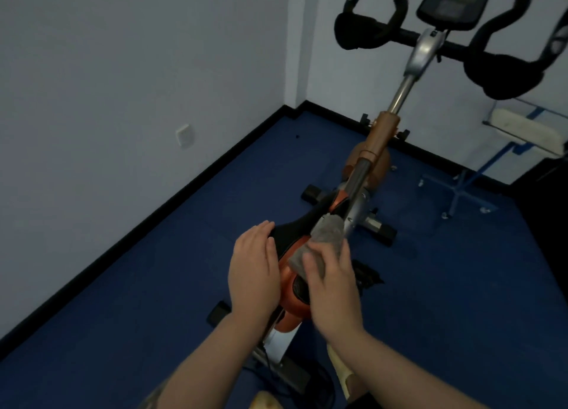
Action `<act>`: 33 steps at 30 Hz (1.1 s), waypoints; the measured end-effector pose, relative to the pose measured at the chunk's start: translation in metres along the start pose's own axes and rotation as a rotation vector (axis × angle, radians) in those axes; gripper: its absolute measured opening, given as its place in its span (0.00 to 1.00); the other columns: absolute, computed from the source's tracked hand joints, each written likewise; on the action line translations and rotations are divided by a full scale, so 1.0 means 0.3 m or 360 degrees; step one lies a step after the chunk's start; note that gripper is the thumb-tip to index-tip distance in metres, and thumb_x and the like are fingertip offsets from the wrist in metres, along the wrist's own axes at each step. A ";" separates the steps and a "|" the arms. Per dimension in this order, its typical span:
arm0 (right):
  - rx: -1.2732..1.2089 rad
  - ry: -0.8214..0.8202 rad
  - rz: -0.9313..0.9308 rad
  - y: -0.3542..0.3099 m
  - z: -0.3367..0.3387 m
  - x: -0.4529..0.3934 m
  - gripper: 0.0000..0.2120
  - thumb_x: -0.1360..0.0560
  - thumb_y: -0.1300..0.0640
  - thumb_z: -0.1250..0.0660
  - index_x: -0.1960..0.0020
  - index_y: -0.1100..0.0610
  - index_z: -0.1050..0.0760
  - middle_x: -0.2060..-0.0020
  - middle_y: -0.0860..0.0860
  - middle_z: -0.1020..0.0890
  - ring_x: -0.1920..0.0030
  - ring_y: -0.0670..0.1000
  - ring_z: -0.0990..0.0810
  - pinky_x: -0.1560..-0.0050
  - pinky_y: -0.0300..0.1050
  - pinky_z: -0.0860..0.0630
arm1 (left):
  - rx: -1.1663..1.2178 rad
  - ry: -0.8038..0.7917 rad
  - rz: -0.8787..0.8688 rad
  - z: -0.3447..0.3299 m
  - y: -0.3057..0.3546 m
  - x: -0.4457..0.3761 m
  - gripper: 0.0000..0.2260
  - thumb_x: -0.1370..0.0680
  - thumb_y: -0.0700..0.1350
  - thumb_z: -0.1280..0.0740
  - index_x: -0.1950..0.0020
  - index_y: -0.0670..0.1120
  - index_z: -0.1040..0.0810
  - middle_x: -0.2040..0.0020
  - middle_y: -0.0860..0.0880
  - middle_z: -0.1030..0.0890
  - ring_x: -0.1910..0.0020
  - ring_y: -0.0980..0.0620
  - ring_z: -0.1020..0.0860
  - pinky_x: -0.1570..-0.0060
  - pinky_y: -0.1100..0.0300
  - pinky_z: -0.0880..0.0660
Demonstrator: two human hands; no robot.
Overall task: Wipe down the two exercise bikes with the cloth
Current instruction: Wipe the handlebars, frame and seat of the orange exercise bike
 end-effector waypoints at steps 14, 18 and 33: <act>-0.0050 0.0072 -0.0149 0.059 -0.034 0.076 0.40 0.26 0.31 0.47 0.22 0.43 0.63 0.23 0.41 0.50 0.25 0.48 0.43 0.33 0.49 0.35 | 0.0120 0.0177 -0.0128 0.000 0.001 0.001 0.19 0.18 0.47 0.49 0.38 0.45 0.21 0.40 0.51 0.20 0.38 0.51 0.25 0.38 0.53 0.27; -0.0307 0.0099 -0.0290 0.067 -0.004 -0.029 0.31 0.21 0.40 0.43 0.22 0.49 0.48 0.28 0.49 0.33 0.32 0.50 0.30 0.34 0.54 0.30 | 0.0144 0.0199 -0.0165 0.000 -0.002 0.000 0.18 0.19 0.45 0.48 0.39 0.45 0.21 0.41 0.51 0.20 0.39 0.52 0.25 0.39 0.54 0.27; 0.0093 0.0053 0.0436 0.040 -0.041 0.061 0.23 0.21 0.35 0.49 0.29 0.24 0.52 0.24 0.31 0.59 0.24 0.39 0.62 0.30 0.38 0.56 | 0.0077 0.0101 -0.0117 -0.001 -0.003 0.001 0.18 0.19 0.45 0.48 0.36 0.47 0.23 0.39 0.52 0.21 0.38 0.56 0.27 0.39 0.59 0.30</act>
Point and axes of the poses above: each hand's wrist, its own x-axis away from the middle knuckle, its own z-axis out of the back of the hand, y = z × x, the point moved 6 cm from there along -x, towards the middle knuckle
